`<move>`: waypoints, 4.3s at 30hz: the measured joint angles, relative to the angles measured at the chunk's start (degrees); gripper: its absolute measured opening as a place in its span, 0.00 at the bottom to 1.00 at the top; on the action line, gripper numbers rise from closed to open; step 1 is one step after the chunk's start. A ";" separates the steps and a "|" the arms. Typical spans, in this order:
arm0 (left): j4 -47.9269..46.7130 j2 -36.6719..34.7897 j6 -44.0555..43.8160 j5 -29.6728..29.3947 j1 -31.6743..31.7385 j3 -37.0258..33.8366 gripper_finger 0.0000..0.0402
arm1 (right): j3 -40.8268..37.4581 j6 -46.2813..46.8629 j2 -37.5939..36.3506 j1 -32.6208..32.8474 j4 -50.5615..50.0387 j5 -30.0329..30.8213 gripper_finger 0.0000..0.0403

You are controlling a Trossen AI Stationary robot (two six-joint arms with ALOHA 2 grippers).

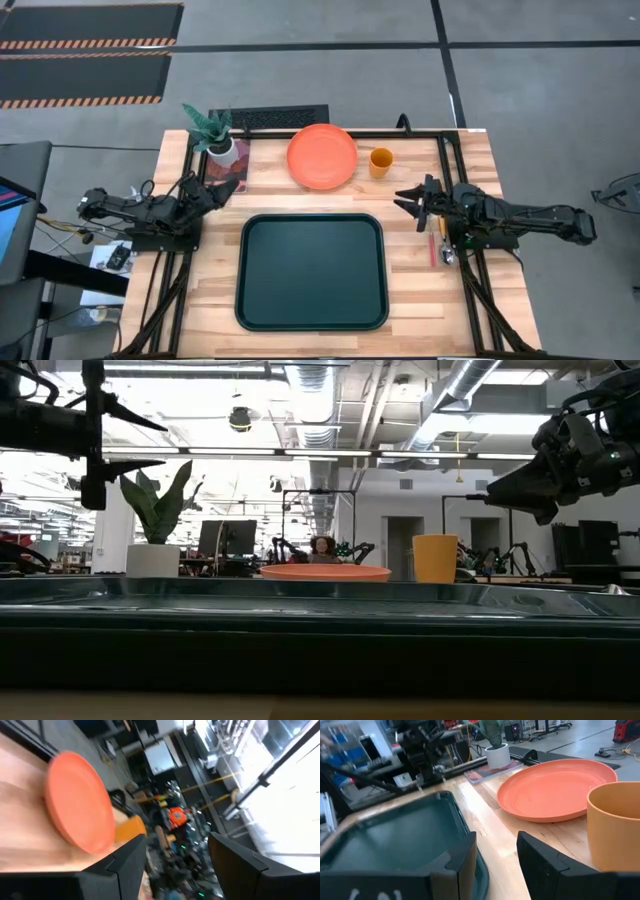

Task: Pick and place plate/cup/fork/spoon on tray
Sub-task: Put the yellow cup on the black serving tray

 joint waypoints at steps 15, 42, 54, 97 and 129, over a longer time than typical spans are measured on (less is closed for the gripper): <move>11.93 1.71 10.30 6.98 -0.01 9.22 0.50 | 0.00 28.70 -0.01 0.11 2.29 -0.02 0.42; -18.40 58.12 16.54 26.26 17.26 51.09 0.69 | 50.58 16.40 31.17 -0.47 -42.73 28.11 0.53; -18.24 75.12 18.78 41.42 24.70 58.59 0.69 | 53.75 22.79 46.76 -11.37 -49.92 20.83 0.54; -29.60 130.40 21.82 49.51 33.11 115.33 0.69 | 53.79 38.06 29.05 -14.86 -72.23 10.63 0.53; -32.01 136.92 23.51 42.24 32.38 119.84 0.36 | 53.79 41.69 23.81 -8.83 -76.68 15.41 0.53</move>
